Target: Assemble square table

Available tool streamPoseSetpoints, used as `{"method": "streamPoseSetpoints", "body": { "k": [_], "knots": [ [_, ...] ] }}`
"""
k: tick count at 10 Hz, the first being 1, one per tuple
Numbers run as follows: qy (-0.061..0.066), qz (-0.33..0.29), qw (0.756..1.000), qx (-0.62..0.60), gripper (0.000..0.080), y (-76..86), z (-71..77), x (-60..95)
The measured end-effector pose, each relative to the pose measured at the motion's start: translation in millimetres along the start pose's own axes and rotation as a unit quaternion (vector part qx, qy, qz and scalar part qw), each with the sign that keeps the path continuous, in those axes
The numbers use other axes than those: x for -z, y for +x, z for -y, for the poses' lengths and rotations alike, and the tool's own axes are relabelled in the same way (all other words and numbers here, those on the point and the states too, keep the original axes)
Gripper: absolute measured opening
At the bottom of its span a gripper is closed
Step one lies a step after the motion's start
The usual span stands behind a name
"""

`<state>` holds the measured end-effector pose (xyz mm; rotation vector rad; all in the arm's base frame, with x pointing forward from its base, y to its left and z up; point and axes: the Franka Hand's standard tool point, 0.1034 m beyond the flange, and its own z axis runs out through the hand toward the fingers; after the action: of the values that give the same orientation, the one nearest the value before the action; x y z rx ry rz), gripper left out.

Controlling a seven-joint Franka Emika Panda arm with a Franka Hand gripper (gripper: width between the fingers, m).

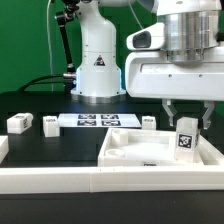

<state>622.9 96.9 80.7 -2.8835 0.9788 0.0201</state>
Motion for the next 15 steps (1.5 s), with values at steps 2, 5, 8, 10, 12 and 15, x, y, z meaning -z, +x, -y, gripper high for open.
{"method": "streamPoseSetpoints", "body": {
  "k": [2, 5, 8, 10, 12, 15],
  "knots": [
    [0.0, 0.0, 1.0, 0.001, 0.0373, -0.1, -0.1, -0.7],
    [0.0, -0.007, 0.996, 0.089, 0.0629, -12.6, -6.1, 21.3],
    [-0.008, 0.004, 0.987, 0.162, 0.0649, -30.6, -24.9, 25.1],
    [-0.008, 0.006, 0.985, 0.17, 0.0649, -29.2, -28.1, 24.3],
    [-0.008, 0.007, 0.985, 0.17, 0.0649, -29.6, -28.3, 23.5],
    [-0.01, 0.007, 0.98, 0.197, 0.0649, -30.9, -28.5, 23.4]
  ]
}}
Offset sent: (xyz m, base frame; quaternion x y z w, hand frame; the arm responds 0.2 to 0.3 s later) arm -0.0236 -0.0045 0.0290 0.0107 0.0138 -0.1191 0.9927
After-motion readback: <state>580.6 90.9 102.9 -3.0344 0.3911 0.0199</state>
